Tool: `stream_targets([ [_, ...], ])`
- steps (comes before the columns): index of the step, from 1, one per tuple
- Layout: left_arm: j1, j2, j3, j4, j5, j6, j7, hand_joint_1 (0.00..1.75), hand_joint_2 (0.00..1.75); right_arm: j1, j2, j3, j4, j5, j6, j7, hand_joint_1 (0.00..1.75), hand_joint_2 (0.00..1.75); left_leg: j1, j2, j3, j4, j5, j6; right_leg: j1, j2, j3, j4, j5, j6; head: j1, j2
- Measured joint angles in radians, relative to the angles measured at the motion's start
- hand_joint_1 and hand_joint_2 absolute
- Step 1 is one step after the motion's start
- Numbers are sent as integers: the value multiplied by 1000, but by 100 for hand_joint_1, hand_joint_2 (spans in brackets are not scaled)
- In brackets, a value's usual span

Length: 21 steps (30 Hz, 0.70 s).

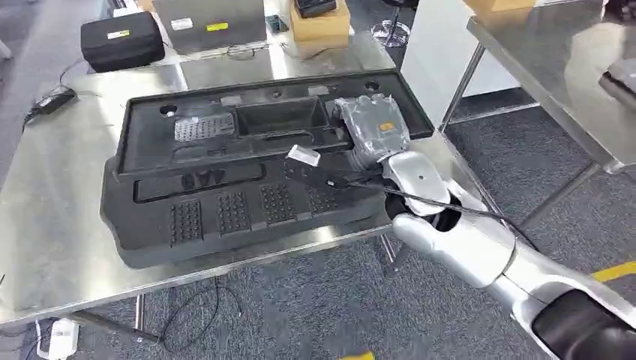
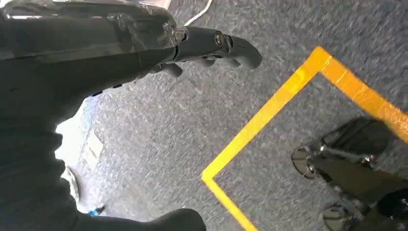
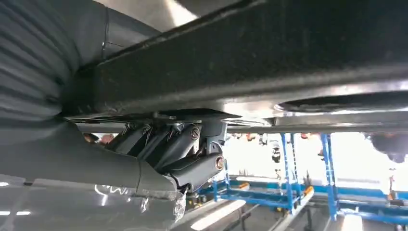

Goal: Take the parts from the cabinet and place them on the table.

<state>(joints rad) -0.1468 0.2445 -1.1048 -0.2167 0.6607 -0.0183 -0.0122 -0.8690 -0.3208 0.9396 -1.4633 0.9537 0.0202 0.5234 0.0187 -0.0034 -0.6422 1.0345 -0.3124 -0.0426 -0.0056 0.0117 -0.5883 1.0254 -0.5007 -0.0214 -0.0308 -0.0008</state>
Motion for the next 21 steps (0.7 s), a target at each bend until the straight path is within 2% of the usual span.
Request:
stream_targets([
  [1, 1, 0, 0, 0, 0, 0, 0, 0, 175, -2, 1, 1, 2, 0, 0, -1, 175, 175, 7, -2, 0, -6, 6, -1, 5, -1, -1, 6, -11, -4, 3, 0],
  [2, -1, 0, 0, 0, 0, -2, 0, 0, 175, -3, 2, 2, 4, 0, 0, -2, 175, 175, 4, -4, 0, -3, 6, -2, 4, 1, -2, 4, 1, -23, 9, 0],
  [8, -4, 0, 0, 0, 0, -4, 0, 0, 175, -13, 9, 7, 13, -1, 0, -5, 175, 175, -1, -12, -1, -4, 2, 8, 2, -4, 9, -12, 0, -22, 35, 0],
  [11, -7, 0, 0, 0, 0, -18, -2, 0, 175, -22, 20, 9, 23, -2, -4, -25, 175, 175, -2, -12, -1, -4, 0, 10, 0, -4, 10, -15, 0, -15, 42, 0],
  [14, -11, 0, 0, 0, -10, -40, -9, 0, 175, -37, 44, 21, 60, 1, -29, -72, 175, 175, -5, -10, -1, -4, 0, 13, -4, -4, 10, -16, 0, 7, 46, 0],
  [21, -41, -1, 0, -1, -19, -50, -18, 0, 175, -101, 164, 58, 252, 31, -132, -158, 175, 175, -5, -10, 0, -4, 3, 12, 0, -6, 9, -13, 1, 9, 43, 0],
])
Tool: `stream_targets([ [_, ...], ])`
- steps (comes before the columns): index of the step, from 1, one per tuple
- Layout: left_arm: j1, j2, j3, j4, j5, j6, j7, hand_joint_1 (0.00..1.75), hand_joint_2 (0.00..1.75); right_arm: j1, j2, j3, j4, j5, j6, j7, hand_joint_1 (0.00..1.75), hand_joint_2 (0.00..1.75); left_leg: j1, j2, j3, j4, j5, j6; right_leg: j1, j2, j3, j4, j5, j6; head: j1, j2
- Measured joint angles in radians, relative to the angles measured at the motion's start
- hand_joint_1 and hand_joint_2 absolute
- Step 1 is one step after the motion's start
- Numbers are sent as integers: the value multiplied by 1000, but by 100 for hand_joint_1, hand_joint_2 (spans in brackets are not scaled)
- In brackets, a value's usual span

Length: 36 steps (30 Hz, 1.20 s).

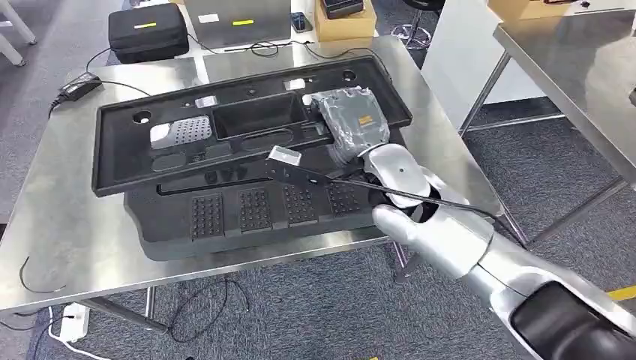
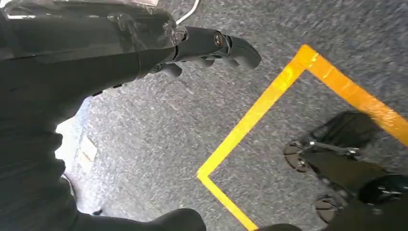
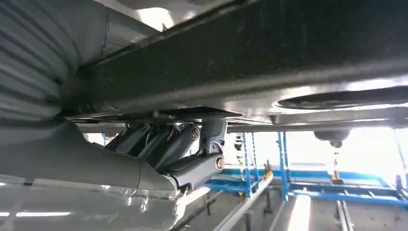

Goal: Take the parts from the cabinet and place them on the table.

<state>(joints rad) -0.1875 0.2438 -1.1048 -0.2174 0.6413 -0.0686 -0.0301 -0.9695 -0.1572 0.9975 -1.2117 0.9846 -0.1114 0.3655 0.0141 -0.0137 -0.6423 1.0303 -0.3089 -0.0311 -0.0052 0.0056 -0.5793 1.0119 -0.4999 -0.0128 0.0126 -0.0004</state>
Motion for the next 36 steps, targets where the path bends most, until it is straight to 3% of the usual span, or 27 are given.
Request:
stream_targets([
  [6, -18, 0, 0, 0, -10, -15, 7, 0, 175, -79, 113, 23, 234, -24, -61, -29, 175, 175, 1, 0, 2, -3, 3, -4, 1, -1, -1, 2, 0, 0, -4, 0],
  [11, -20, 0, 0, 0, -11, -22, 18, 0, 175, -101, 163, 32, 374, -31, -68, -33, 175, 175, 2, 0, 3, -4, 3, -4, 1, 0, -1, 2, 0, -1, -5, 0],
  [28, -16, -2, 0, 0, -14, -29, 25, 0, 175, -119, 247, 39, 602, -67, -61, -11, 175, 175, 2, 0, 4, -5, 3, -5, 1, 0, -1, 2, -1, -1, -5, 0],
  [36, -19, -5, 0, -1, -23, -32, 21, 0, 175, -123, 285, 39, 674, -74, -47, -40, 175, 175, 2, 0, 4, -5, 3, -5, 1, 0, -1, 2, -1, -1, -5, 0],
])
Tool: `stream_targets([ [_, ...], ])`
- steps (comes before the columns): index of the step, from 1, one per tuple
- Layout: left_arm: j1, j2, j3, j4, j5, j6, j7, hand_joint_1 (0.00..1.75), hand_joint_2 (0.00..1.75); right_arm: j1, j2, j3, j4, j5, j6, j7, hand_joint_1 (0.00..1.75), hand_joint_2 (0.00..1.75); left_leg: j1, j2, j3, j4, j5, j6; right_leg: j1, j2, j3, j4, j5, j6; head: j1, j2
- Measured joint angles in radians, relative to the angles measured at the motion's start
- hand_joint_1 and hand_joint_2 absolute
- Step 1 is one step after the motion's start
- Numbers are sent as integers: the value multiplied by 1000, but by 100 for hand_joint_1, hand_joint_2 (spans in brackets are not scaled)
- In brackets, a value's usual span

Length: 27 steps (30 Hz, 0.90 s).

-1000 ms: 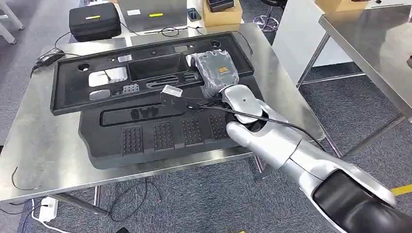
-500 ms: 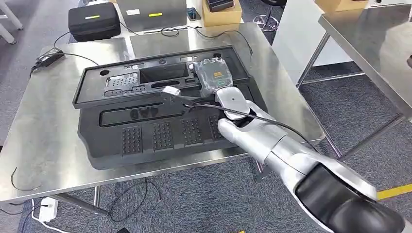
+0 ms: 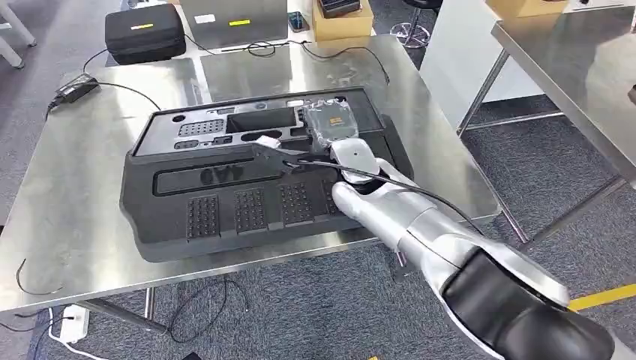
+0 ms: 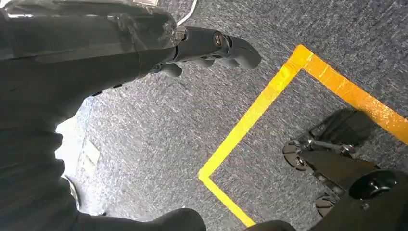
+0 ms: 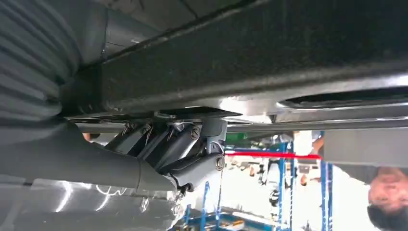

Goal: Take the parts from the cabinet and place them on the table.

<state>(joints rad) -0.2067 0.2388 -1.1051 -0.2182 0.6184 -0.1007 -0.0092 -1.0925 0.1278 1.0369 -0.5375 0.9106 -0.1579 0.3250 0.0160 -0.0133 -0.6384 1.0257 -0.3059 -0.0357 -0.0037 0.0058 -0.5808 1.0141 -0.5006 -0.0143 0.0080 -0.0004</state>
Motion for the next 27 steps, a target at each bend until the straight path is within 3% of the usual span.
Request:
stream_targets([
  [16, -16, -1, 0, -2, 3, -21, 0, 0, 175, 16, 76, 0, 82, -22, 3, -43, 175, 175, 0, 0, 0, 0, 0, 0, 0, 1, 0, 0, 0, 0, 0, 0],
  [17, -16, -1, 0, -2, 4, -22, 0, 0, 175, 21, 79, 0, 85, -22, 3, -47, 0, 0, 0, 0, 0, 0, 0, 0, 0, 1, 0, 0, 0, 0, 0, 0],
  [27, -16, -1, 0, -2, 10, -9, 1, 0, 175, 44, 109, 0, 116, -37, -2, -51, 0, 0, 0, 1, 0, 0, 0, 0, 0, 1, 0, 0, 0, 0, -1, 0],
])
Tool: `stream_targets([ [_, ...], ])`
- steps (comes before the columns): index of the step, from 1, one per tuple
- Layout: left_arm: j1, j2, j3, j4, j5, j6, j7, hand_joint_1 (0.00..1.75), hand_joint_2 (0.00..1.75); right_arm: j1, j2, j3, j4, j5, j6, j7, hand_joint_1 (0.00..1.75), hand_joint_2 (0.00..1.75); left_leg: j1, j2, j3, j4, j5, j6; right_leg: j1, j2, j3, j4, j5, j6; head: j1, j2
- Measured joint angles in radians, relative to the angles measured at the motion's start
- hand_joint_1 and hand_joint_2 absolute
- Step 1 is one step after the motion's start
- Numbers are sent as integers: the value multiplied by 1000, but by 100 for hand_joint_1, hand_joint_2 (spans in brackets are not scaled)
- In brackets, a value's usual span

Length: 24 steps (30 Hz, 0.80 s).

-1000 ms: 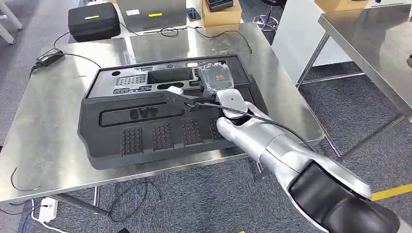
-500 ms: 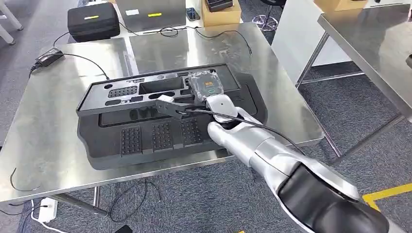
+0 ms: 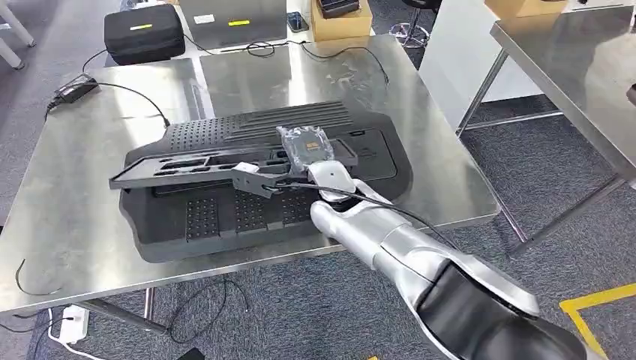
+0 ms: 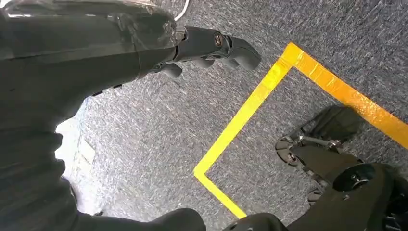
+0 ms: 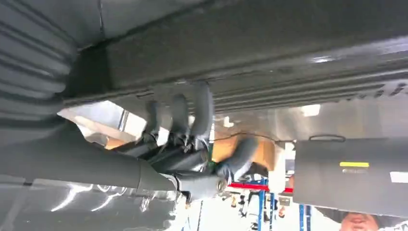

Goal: Take the parts from the cabinet and place them on the table.

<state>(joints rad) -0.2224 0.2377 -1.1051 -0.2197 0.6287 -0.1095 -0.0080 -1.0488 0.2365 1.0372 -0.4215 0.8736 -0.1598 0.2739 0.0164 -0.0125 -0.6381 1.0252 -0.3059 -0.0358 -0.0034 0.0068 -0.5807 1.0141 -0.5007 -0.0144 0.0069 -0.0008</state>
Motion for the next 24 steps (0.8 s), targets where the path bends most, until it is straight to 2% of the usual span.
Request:
stream_targets([
  [1, 0, 0, 0, 0, 0, 0, 0, 0, 0, 0, 1, 0, 2, -2, -1, -1, 0, 0, 0, 0, 0, 0, 0, 0, 0, 0, 0, 0, 0, 0, 0, 0],
  [16, 1, 0, 0, 0, 3, -6, 6, 0, 0, 1, 5, 0, 20, -17, 2, -1, 0, 0, 0, 1, 0, 0, 0, 0, 0, 1, 0, 0, 0, 0, 1, 0],
  [24, 1, -1, 0, -1, 1, -5, 4, 0, 0, 0, -1, 0, 28, -72, 45, -15, 0, 0, 0, 2, 1, 0, 0, 0, 0, 2, 0, 0, 0, 0, 0, 0],
])
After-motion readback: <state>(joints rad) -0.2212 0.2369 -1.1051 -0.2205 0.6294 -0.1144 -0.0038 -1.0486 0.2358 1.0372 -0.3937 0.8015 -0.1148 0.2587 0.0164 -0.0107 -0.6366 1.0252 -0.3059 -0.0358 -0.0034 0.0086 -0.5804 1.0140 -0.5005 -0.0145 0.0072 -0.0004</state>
